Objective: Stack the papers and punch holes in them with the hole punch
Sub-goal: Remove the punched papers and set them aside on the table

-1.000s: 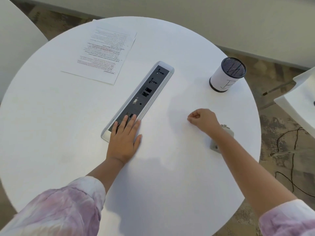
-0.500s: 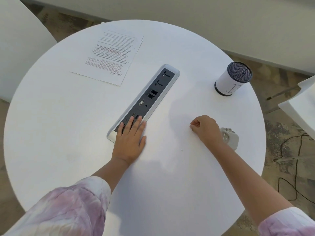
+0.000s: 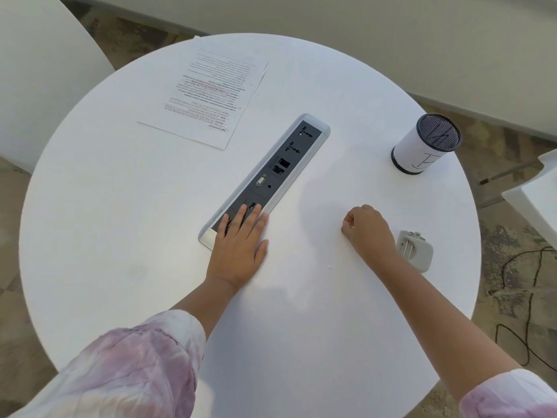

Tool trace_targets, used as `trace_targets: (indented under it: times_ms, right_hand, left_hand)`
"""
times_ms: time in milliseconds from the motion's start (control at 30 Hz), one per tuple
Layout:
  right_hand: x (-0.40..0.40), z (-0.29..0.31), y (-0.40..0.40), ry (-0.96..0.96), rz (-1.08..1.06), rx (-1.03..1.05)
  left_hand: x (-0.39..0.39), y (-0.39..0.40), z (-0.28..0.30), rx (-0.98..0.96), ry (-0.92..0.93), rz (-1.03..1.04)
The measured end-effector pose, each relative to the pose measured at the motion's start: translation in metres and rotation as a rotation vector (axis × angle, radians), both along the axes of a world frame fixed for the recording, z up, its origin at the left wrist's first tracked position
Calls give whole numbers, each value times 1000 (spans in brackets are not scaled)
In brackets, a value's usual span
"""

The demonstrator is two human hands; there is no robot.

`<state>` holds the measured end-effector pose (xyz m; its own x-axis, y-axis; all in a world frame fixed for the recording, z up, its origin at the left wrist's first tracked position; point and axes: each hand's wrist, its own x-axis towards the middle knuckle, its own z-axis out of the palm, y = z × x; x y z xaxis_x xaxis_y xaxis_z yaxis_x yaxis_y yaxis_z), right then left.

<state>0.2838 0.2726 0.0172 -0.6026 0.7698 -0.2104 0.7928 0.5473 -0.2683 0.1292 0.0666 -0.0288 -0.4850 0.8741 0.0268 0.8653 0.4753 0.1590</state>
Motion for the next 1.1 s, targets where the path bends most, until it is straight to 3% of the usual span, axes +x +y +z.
trace_targets:
  times_ms: [233,400,567,800,1100]
  right_hand:
    - [0,2,20,97,-60,-103]
    - [-3,49,68,249,-71,100]
    - [1,90,138,346,-219,242]
    - [7,84,181,336,-376,284]
    - [9,90,184,329,-375,286]
  left_hand:
    - [-1,0,-1,1,-8,-6]
    - [-1,0,-2,9,-20,-9]
    - [-1,0,-1,17,-23,-12]
    - [-1,0,-1,34,-29,-7]
    - [-1,0,-1,32,-31,-4]
